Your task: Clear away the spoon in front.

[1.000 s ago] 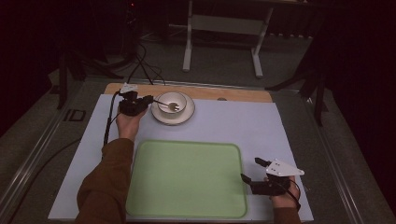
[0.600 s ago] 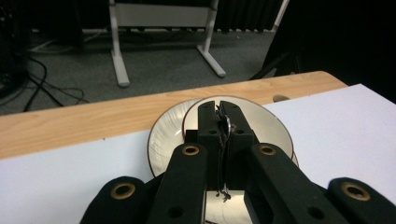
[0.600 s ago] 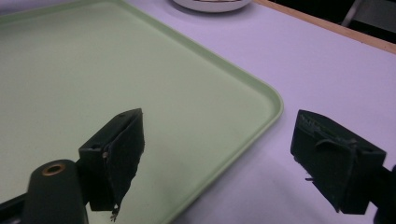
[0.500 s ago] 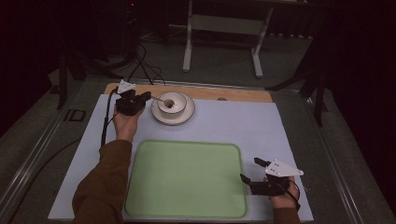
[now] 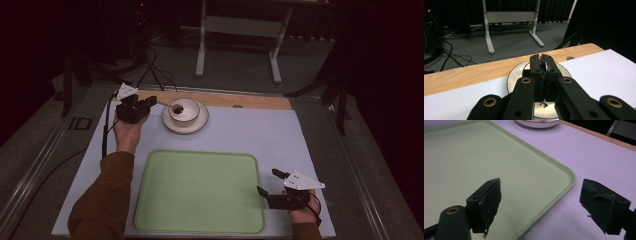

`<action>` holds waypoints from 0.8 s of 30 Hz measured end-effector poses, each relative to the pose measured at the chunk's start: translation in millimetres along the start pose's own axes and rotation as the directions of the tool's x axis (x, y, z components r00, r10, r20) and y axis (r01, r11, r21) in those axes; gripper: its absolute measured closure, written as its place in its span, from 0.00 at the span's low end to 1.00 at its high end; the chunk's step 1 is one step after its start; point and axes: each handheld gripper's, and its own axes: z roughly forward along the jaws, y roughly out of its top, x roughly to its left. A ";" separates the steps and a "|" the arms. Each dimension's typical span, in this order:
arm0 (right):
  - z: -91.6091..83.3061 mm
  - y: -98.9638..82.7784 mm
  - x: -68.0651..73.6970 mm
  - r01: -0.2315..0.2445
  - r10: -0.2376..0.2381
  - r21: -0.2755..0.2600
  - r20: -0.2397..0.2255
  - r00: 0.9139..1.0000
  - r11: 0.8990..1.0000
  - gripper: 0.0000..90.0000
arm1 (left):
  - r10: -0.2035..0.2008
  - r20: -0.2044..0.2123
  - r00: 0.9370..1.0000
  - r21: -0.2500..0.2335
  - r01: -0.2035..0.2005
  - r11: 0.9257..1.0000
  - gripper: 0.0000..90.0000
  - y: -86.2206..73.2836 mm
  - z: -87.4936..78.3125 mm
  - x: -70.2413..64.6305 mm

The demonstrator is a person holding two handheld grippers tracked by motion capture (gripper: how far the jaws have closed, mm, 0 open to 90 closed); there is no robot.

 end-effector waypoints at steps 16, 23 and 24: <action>-0.2 1.1 1.9 0.007 -0.007 -0.004 0.001 1.000 1.000 0.19 | 0.051 0.004 0.999 -0.019 -0.051 0.999 0.98 4.9 -30.4 -4.8; 0.2 1.4 2.4 0.011 -0.011 -0.003 0.001 1.000 1.000 0.19 | 0.066 0.007 0.998 -0.004 -0.066 0.998 0.98 3.3 -40.3 -5.1; 0.3 1.4 2.5 0.012 -0.012 -0.003 0.001 1.000 1.000 0.19 | 0.069 0.009 0.998 -0.003 -0.069 0.998 0.98 2.9 -42.1 -5.3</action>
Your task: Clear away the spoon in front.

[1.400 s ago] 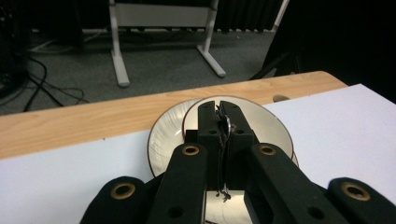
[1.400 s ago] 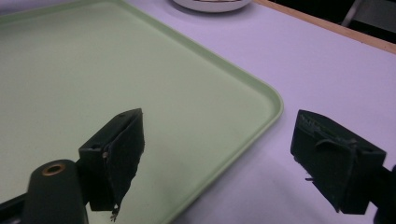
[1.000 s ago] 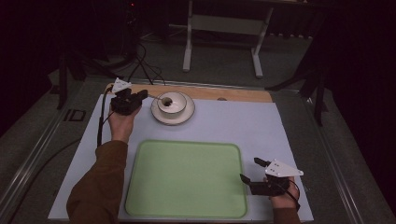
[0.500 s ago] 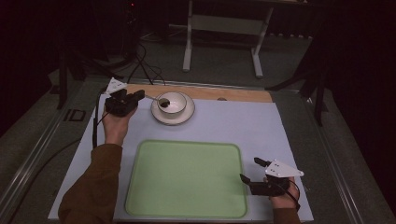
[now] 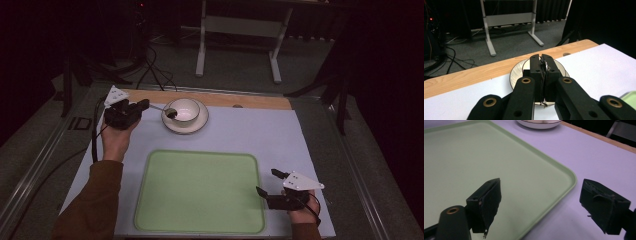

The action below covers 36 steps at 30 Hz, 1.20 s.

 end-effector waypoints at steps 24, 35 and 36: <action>-0.5 0.5 0.8 0.003 -0.003 -0.003 0.000 1.000 1.000 0.19 | 0.025 0.004 1.000 0.054 -0.025 0.998 0.98 -10.0 -20.6 -1.9; -0.5 0.7 0.9 0.004 -0.004 -0.001 0.002 1.000 1.000 0.19 | 0.028 0.017 0.999 0.070 -0.029 0.997 0.98 -12.1 -31.8 -4.9; -0.4 0.7 1.0 0.005 -0.005 0.000 0.002 1.000 1.000 0.19 | 0.027 0.018 0.999 0.071 -0.028 0.997 0.98 -12.4 -32.6 -5.2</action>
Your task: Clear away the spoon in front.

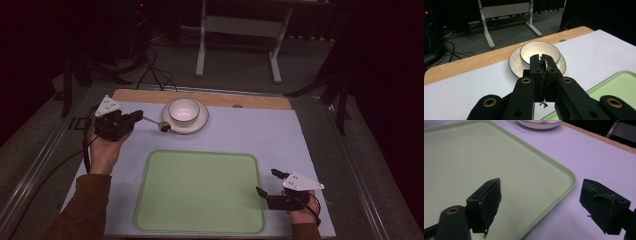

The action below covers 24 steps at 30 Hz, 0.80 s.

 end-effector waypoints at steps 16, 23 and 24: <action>1.1 0.1 0.4 0.001 -0.001 0.005 -0.002 1.000 1.000 0.19 | 0.003 0.006 1.000 0.057 -0.003 0.998 0.98 -12.0 -4.3 -0.8; 1.3 0.2 1.0 0.001 -0.001 0.008 -0.002 1.000 1.000 0.19 | -0.001 0.013 1.000 0.084 0.000 0.996 0.98 -19.5 -6.1 -2.7; 1.4 0.2 0.9 0.002 -0.002 0.008 -0.002 1.000 1.000 0.19 | -0.001 0.014 1.000 0.087 0.000 0.996 0.98 -20.5 -6.5 -3.1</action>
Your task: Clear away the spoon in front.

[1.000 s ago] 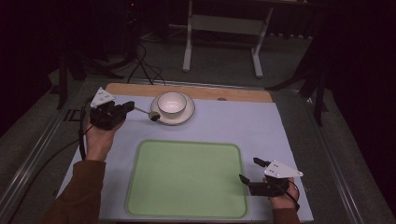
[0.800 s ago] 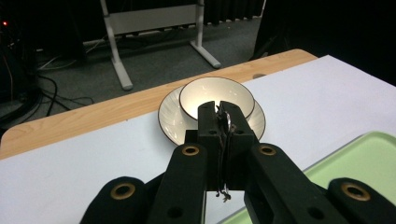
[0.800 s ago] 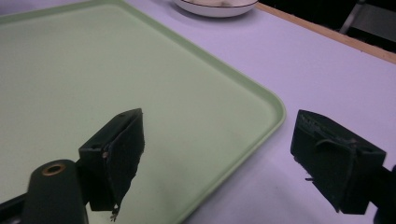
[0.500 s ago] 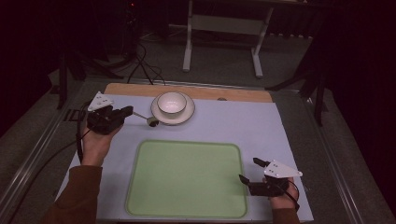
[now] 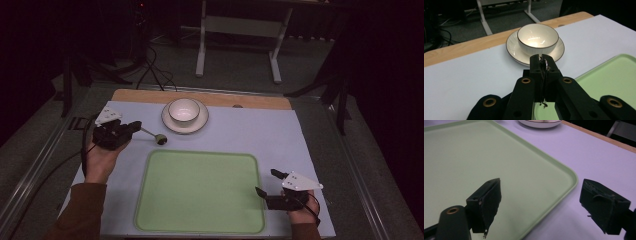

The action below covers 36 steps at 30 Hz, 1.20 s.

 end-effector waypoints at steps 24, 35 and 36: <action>1.3 0.1 0.8 0.005 -0.005 0.005 -0.002 1.000 1.000 0.19 | 0.015 -0.021 1.000 0.032 -0.014 0.999 0.97 -0.3 25.3 -0.6; 0.8 0.1 0.4 0.006 -0.006 0.003 -0.002 1.000 1.000 0.19 | -0.016 -0.040 0.999 -0.015 0.016 1.000 0.97 2.9 47.1 2.6; 0.7 0.1 0.4 0.006 -0.006 0.004 -0.002 1.000 1.000 0.19 | -0.020 -0.043 0.999 -0.016 0.020 1.000 0.97 3.4 49.1 2.9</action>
